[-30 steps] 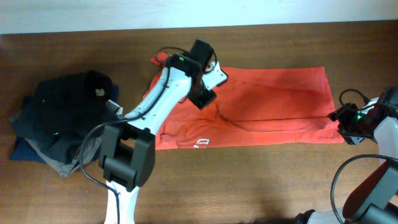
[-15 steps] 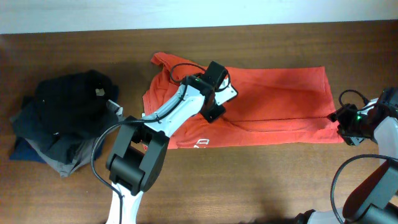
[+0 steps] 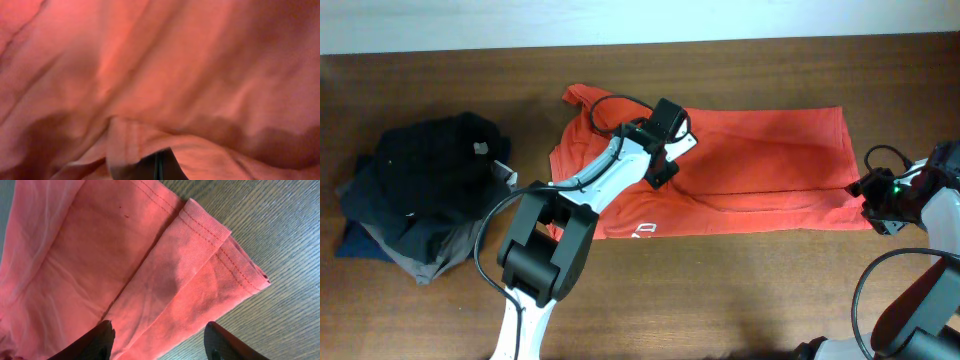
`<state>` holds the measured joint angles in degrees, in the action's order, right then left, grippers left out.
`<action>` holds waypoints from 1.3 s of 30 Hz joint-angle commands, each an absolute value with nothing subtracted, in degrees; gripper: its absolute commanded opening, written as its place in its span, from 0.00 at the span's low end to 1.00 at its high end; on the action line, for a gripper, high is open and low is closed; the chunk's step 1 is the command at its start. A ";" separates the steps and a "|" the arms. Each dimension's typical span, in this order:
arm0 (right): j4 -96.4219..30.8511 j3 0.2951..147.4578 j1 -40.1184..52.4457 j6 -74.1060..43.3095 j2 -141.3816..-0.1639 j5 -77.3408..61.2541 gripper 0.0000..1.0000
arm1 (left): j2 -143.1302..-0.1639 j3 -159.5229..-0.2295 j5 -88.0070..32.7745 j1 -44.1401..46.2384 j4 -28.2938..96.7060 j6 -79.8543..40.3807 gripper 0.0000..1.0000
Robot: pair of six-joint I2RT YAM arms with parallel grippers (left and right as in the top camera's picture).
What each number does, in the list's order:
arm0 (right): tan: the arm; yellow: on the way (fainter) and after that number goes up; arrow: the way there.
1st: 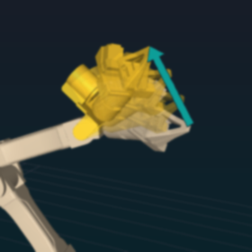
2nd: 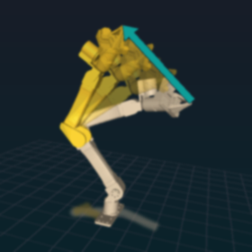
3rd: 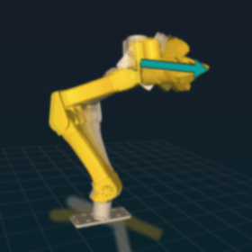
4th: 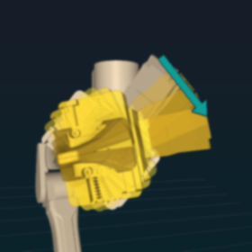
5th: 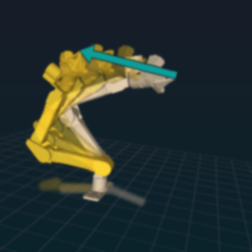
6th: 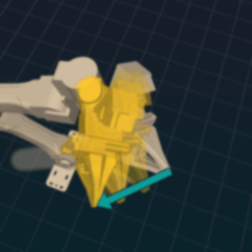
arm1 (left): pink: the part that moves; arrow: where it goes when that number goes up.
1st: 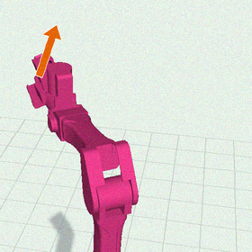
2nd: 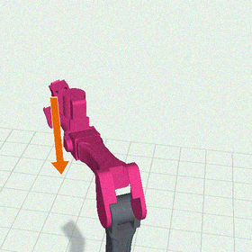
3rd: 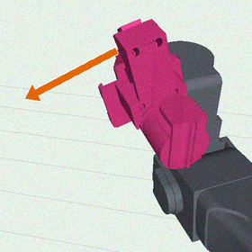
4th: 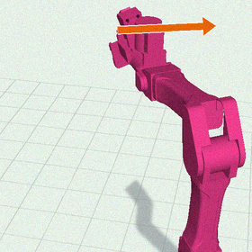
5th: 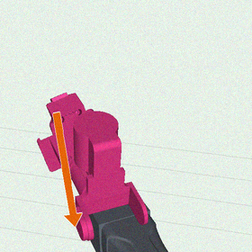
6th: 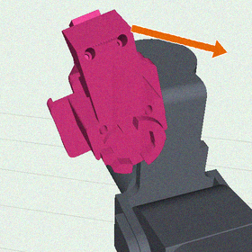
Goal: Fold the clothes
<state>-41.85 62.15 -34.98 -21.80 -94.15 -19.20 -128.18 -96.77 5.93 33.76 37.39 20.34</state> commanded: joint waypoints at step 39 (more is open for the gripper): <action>-36.01 63.22 -34.87 -18.57 -100.84 -13.91 0.66 | -128.64 -112.44 -10.55 15.86 87.44 3.57 0.15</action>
